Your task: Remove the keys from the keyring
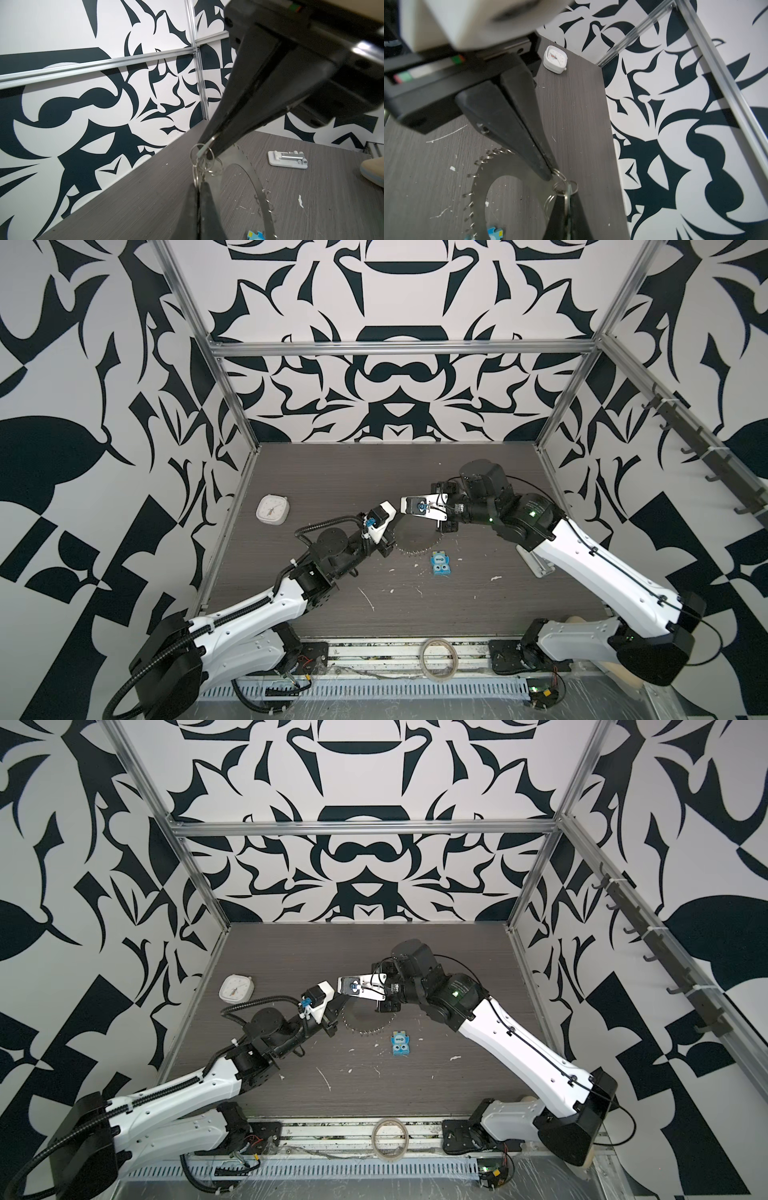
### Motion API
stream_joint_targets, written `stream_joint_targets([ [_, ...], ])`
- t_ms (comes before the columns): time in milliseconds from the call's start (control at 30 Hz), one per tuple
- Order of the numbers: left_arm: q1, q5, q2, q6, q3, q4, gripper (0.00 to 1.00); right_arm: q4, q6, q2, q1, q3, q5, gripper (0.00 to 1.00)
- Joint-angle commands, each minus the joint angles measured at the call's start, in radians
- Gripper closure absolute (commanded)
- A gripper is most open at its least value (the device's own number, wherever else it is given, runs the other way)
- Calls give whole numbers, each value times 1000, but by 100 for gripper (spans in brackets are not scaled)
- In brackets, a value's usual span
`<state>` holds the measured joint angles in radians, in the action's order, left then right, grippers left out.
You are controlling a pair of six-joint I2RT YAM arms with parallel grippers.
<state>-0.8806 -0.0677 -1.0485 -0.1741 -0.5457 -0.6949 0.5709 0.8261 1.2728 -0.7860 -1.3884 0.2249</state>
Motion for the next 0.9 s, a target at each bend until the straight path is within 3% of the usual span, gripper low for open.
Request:
stream_joint_targets([
  [0,19,-101,-11,-37,-7,-122,100,24,-205,-39,-43,0,52,100],
  [433,41,-56,-33,-135,-83,-48,100,-114,-488,-85,-94,146,4,100],
  [633,91,24,-47,-132,-125,-20,100,-140,-530,-120,-108,190,-23,100],
  [733,114,75,-45,-137,-137,5,100,-139,-529,-129,-108,201,-63,67],
  [867,142,145,-37,-138,-162,64,100,-67,-491,-150,-106,163,-129,35],
])
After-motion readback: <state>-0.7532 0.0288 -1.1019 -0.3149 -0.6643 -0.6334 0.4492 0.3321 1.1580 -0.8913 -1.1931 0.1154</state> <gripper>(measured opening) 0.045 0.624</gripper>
